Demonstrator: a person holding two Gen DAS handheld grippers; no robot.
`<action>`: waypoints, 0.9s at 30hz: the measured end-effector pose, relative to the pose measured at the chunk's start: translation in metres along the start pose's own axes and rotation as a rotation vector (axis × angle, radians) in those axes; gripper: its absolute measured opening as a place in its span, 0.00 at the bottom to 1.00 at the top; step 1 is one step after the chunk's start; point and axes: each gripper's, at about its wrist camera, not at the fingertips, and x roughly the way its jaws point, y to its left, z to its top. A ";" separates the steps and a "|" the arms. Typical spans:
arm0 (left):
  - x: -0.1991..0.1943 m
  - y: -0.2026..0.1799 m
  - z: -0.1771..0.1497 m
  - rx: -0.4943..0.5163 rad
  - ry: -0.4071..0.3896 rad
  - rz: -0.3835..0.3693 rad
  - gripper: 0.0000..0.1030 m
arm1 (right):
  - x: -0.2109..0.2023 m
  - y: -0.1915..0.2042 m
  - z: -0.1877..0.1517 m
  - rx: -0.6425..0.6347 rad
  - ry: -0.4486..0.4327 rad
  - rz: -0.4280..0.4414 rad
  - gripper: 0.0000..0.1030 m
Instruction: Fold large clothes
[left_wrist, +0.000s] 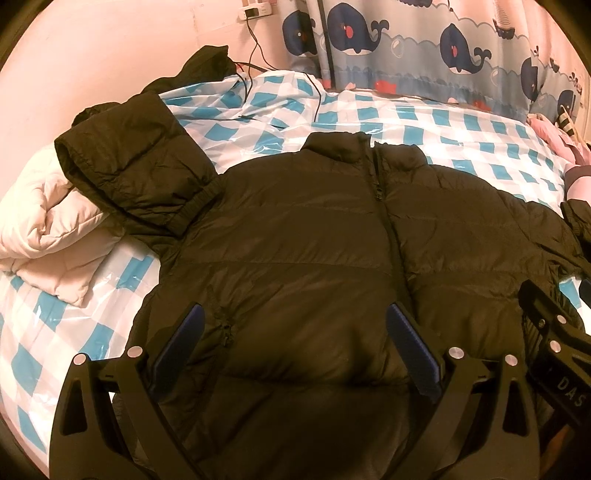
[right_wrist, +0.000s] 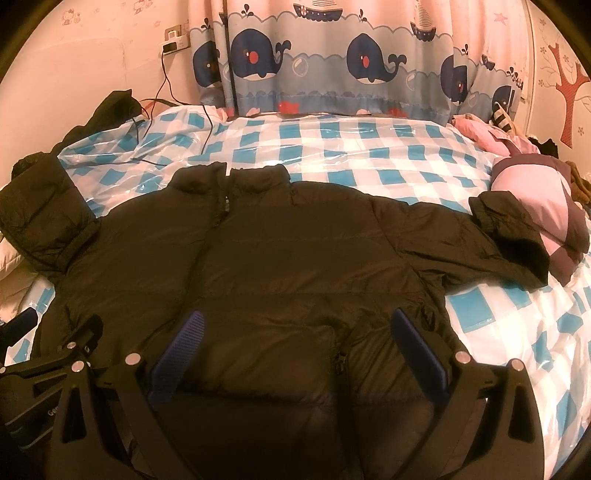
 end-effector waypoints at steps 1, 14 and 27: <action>0.000 -0.001 0.000 0.000 0.001 -0.001 0.92 | 0.000 -0.001 0.000 0.002 0.002 0.001 0.95; -0.004 -0.002 0.003 0.001 -0.107 0.007 0.92 | 0.000 0.001 0.000 0.005 0.024 0.024 0.95; 0.009 0.002 0.009 -0.008 -0.065 0.013 0.92 | -0.047 -0.065 0.045 -0.132 -0.143 -0.047 0.95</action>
